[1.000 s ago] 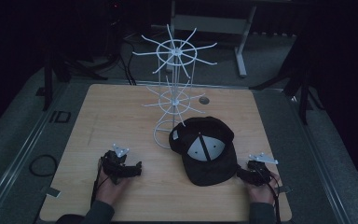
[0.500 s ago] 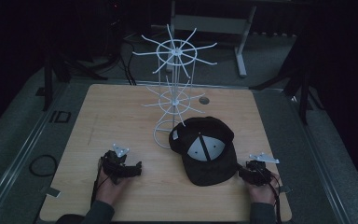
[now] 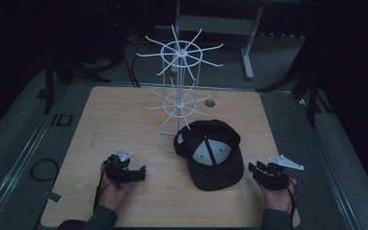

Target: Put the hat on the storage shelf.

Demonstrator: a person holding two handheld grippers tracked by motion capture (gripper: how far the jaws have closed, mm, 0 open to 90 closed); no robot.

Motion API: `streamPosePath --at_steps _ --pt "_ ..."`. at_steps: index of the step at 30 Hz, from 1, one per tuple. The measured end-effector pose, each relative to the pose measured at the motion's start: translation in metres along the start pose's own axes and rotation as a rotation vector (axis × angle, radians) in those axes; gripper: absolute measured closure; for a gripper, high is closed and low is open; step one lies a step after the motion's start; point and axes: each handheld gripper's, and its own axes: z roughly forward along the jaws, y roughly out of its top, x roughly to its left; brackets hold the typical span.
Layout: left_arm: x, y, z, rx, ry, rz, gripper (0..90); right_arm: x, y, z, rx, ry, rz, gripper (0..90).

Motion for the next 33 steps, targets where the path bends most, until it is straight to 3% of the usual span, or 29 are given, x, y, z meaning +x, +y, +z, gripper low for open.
streamPosePath --at_steps 5,13,22,33 --pt "0.000 0.000 0.000 0.000 0.000 0.000 0.1 0.003 0.004 -0.009 -0.013 0.012 -0.028 51.7" --pt "0.000 0.000 0.000 0.001 0.000 0.001 0.2 0.015 0.011 -0.019 -0.049 0.123 -0.089 38.9" --pt "0.000 0.000 0.000 0.000 0.000 0.000 0.1 0.018 0.004 0.009 0.029 0.225 -0.095 30.7" --pt "0.000 0.000 0.000 0.000 0.000 0.000 0.1 0.017 0.000 0.038 0.094 0.423 -0.085 37.6"
